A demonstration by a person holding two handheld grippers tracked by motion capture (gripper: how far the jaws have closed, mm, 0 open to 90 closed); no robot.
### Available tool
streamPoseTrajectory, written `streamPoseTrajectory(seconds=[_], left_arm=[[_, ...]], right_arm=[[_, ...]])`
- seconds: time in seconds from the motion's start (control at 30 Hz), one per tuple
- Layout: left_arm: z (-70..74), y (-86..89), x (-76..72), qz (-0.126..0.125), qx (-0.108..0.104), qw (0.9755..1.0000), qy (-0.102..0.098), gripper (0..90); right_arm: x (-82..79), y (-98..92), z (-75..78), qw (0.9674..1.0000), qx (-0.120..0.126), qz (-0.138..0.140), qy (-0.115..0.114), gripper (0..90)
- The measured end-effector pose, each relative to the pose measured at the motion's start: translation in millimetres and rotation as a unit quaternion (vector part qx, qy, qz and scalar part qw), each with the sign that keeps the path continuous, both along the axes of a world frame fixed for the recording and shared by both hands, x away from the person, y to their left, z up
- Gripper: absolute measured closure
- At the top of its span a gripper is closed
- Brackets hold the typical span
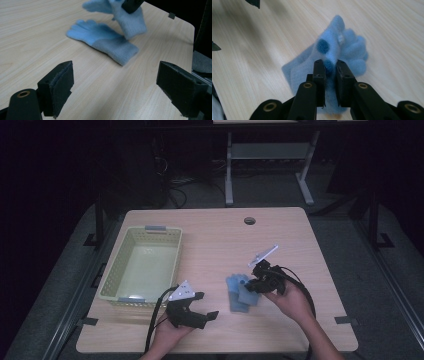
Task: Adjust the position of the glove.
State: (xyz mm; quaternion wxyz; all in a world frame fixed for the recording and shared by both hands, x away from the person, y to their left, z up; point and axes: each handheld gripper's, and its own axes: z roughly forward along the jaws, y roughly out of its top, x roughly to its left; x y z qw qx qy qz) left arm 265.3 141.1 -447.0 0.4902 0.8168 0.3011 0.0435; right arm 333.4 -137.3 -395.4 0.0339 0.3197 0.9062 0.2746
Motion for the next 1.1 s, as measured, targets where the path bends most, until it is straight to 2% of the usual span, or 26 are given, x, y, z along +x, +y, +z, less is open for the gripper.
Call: streamPoseTrajectory(seconds=[0.03, 0.27, 0.6, 0.77, 1.1], left_arm=[[0.1, 0.1, 0.0, 0.000, 0.000, 1.0000, 0.000, 14.1], [0.3, 0.7, 0.3, 0.000, -0.001, 1.0000, 0.000, 14.1], [0.7, 1.2, 0.4, 0.000, -0.001, 1.0000, 0.000, 14.1], [0.4, 0.9, 0.4, 0.000, -0.003, 1.0000, 0.001, 14.1], [0.2, 0.6, 0.3, -0.004, 0.002, 1.0000, 0.000, 14.1]], right_arm=[[0.2, 4.9, -2.6, 1.0000, -0.002, 0.007, 0.006, 79.9], [-0.1, 18.1, -4.6, 0.9996, -0.002, 0.022, 0.015, 79.6], [3.2, 25.7, -13.2, 0.9995, -0.013, 0.021, 0.019, 77.1], [2.4, 29.3, -16.5, 0.9995, -0.024, 0.021, 0.007, 75.8], [2.6, 32.4, -20.8, 0.9991, -0.039, 0.014, -0.001, 69.2]])
